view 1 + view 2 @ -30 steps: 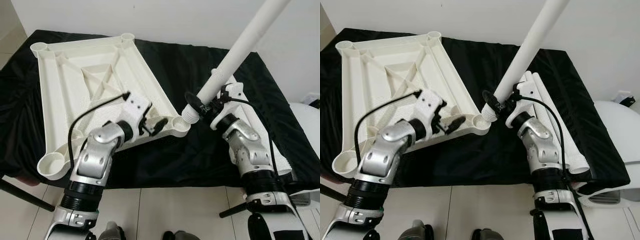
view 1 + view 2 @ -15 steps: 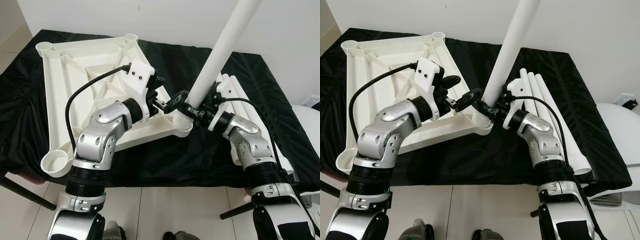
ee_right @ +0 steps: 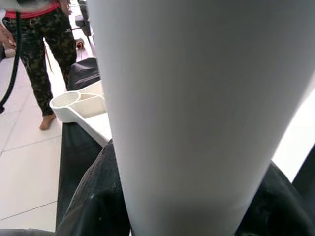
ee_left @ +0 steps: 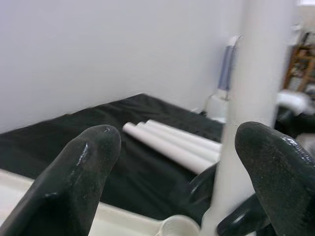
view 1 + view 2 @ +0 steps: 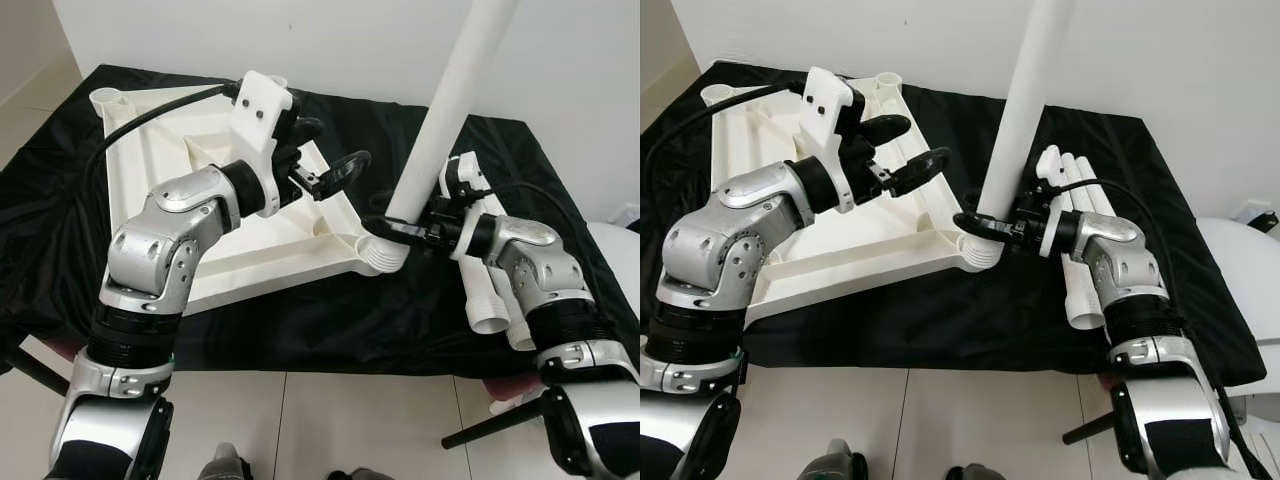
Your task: Building children table
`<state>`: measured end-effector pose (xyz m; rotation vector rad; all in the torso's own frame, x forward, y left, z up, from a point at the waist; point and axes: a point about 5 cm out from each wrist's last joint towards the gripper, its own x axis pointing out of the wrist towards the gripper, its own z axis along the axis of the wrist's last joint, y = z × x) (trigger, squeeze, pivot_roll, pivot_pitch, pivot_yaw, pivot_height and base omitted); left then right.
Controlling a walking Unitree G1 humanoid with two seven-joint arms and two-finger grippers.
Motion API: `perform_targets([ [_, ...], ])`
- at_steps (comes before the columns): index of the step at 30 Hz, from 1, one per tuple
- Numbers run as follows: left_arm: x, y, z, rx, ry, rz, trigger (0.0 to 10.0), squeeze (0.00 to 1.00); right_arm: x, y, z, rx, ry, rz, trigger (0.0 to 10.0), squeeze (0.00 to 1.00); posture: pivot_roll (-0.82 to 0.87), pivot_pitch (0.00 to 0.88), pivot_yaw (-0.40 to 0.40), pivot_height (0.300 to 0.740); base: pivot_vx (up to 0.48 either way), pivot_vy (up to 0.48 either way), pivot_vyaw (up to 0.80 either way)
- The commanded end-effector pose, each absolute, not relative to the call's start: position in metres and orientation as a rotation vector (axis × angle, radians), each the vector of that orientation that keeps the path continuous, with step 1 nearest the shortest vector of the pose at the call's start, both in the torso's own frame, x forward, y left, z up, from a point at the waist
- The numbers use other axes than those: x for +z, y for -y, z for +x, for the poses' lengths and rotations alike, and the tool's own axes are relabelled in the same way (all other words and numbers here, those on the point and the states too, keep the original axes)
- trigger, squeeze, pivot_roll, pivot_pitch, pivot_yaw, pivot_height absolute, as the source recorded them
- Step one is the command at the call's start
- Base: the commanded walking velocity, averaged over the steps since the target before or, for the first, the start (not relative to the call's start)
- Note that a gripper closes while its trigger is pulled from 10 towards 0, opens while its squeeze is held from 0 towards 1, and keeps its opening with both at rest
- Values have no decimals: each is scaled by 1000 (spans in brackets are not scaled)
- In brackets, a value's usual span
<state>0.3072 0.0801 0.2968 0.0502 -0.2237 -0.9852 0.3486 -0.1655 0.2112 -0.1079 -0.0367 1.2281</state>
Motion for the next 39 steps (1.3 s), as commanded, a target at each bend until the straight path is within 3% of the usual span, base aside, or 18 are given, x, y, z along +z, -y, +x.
perform_targets([
  [1,302,-67,285,-1364,245,106,10000,0,217,170,350,1227,34,-132,10000,0,12,0,-68,740,0,0,0],
  [24,295,-32,271,-1565,176,33,10000,0,201,150,341,1400,-41,-177,10000,0,-4,16,-57,740,0,0,0],
  [39,301,-17,288,-1494,105,15,10000,0,198,144,334,1480,-61,-219,10000,0,-6,31,-51,740,0,0,0],
])
